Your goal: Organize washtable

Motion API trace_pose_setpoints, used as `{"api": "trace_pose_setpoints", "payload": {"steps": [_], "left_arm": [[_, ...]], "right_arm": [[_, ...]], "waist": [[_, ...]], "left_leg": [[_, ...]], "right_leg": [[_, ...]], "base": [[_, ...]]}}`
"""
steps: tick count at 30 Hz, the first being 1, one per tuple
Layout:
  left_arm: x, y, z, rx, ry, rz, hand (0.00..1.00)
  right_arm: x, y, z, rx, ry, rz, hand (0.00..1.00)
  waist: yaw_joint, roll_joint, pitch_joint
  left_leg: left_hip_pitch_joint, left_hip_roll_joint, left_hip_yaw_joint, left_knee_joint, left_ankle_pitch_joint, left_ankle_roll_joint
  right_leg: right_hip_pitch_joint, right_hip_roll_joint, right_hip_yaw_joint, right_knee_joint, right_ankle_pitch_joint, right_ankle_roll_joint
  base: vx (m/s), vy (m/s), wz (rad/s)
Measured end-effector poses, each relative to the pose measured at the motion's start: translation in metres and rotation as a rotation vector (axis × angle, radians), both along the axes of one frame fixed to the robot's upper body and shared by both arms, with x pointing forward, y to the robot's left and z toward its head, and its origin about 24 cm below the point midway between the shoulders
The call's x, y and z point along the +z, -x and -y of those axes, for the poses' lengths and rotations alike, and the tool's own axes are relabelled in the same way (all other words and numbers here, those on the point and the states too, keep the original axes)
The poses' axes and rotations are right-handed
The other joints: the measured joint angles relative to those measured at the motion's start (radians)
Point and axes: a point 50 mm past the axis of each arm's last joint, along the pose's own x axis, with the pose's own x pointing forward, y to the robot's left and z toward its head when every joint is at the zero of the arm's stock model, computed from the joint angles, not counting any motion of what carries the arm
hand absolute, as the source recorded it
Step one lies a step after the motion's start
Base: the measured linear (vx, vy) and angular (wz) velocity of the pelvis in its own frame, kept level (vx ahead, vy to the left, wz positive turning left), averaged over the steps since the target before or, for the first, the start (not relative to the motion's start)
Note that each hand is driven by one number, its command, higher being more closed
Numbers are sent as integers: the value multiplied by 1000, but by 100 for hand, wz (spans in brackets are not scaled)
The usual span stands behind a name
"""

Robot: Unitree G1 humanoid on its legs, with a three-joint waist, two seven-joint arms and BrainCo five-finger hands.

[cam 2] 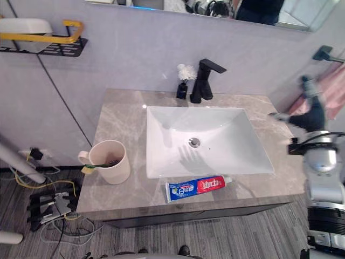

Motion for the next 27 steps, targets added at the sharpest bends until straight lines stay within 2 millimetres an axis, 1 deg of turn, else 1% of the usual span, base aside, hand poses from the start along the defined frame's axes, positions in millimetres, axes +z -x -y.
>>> {"api": "trace_pose_setpoints", "payload": {"steps": [1,2,4,6,9,11,13,14,17,20,23,27], "left_arm": [[0,-1,1,-11,7,2,0],[0,-1,1,-11,9,2,0],[0,-1,1,-32,14,1,0],[0,-4,2,-42,22,17,0],[1,-6,2,-66,20,28,0],[1,-6,2,-78,25,31,0],[1,-5,2,-83,34,32,0],[1,-5,2,-83,35,32,0],[1,-4,2,-90,38,31,0],[1,-4,0,-82,47,37,0],[1,-4,-1,-90,46,35,0],[1,-4,-1,-93,43,38,0]], "right_arm": [[-8,-5,-12,82,20,-62,0],[-13,-6,-17,120,30,-93,0],[-34,-10,-41,261,72,-220,0],[-47,-9,-54,361,115,-314,0],[-62,-6,-66,468,159,-417,0],[-68,-2,-66,514,204,-484,0],[-69,1,-66,540,238,-521,0],[-68,1,-65,546,249,-525,0],[-52,5,-69,596,348,-507,0],[-41,8,-73,625,398,-478,0],[-25,9,-79,665,444,-423,0],[-6,13,-94,722,468,-318,0]], "waist": [[5,3,3],[6,5,7],[12,6,13],[21,4,24],[22,4,35],[24,3,35],[25,3,35],[25,3,35],[23,1,38],[22,-8,47],[21,-12,49],[19,-13,48]], "left_leg": [[-11,-1,-7,8,0,0],[-14,-1,-11,14,0,0],[-17,-3,-24,20,0,0],[-22,-5,-28,26,-1,0],[-33,-10,-47,33,-1,2],[-45,-13,-59,36,-1,2],[-47,-14,-64,38,-1,2],[-48,-14,-64,39,-1,2],[-56,-14,-64,45,-1,2],[-58,-12,-65,49,-1,2],[-59,-10,-63,49,-3,6],[-61,-8,-46,49,-7,12]], "right_leg": [[-6,-2,-7,5,0,0],[-6,-2,-11,9,0,0],[-6,-4,-23,14,0,0],[-6,-5,-26,14,0,0],[-7,-8,-41,15,0,0],[-13,-10,-53,16,0,0],[-14,-10,-56,17,0,0],[-14,-10,-55,17,0,0],[-20,-10,-55,18,0,0],[-22,-9,-54,17,0,0],[-23,-8,-53,19,0,0],[-33,-8,-42,26,1,-1]], "base": [[-7,-4,21],[-1,4,18],[-9,1,11],[-29,0,5],[-46,0,14],[-39,6,16],[-20,9,7],[0,0,0],[0,0,0],[0,0,0],[-5,3,-1],[-7,18,-9]]}}
